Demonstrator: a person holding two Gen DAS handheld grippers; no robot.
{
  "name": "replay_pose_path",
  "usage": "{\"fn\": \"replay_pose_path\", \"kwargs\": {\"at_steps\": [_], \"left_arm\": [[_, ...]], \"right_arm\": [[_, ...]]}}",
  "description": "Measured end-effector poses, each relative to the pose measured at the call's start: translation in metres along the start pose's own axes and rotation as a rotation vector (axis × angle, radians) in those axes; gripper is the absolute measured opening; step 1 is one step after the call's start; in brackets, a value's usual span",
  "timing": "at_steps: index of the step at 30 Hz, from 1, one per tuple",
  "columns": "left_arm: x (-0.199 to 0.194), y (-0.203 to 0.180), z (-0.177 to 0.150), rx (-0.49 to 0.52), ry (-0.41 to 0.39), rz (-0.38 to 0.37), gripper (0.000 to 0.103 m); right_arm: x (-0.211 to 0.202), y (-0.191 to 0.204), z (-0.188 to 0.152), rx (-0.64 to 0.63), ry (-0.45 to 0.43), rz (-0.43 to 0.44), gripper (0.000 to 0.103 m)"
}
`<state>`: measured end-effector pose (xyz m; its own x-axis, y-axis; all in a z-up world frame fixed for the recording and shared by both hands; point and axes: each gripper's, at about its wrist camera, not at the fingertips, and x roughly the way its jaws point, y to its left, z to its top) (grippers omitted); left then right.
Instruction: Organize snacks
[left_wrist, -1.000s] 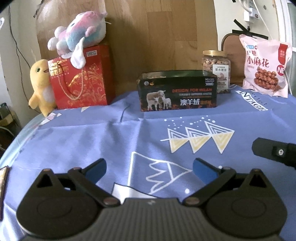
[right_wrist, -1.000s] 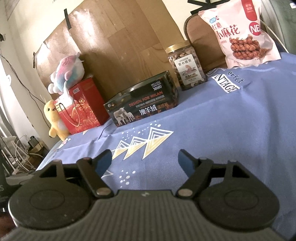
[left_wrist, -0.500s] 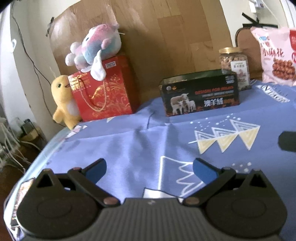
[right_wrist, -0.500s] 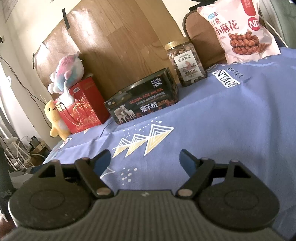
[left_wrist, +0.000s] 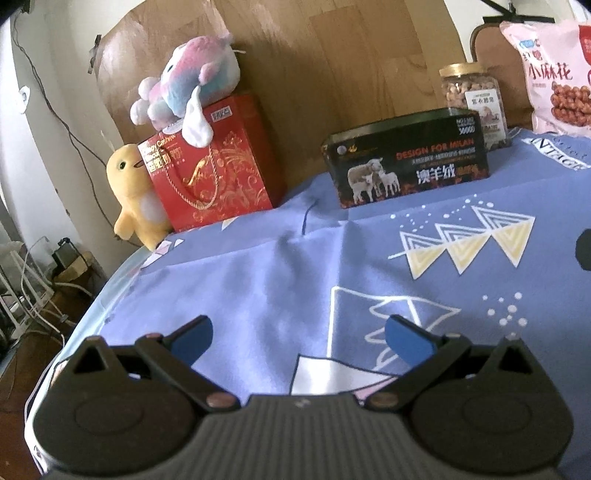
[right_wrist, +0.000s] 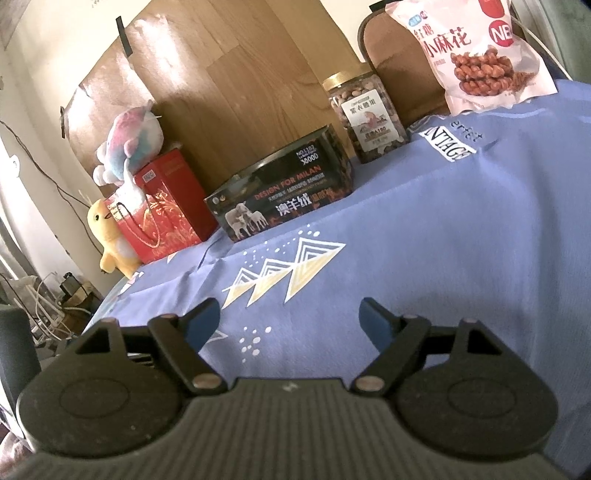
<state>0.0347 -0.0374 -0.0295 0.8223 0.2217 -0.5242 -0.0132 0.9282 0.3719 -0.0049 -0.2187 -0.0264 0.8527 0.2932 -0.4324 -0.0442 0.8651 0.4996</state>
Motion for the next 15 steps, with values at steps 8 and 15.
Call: {"fn": "replay_pose_path", "kwargs": {"at_steps": [8,15], "left_arm": [[0.0059,-0.0019,-0.0038,0.020,0.033,-0.016,0.103],[0.0077,-0.0008,-0.0043,0.012,0.045,-0.029,0.103]], "right_arm": [[0.0026,-0.0024,-0.0002,0.009,0.018,0.001,0.085],[0.0059,-0.0043,0.0003,0.013,0.031,0.002,0.085]]}}
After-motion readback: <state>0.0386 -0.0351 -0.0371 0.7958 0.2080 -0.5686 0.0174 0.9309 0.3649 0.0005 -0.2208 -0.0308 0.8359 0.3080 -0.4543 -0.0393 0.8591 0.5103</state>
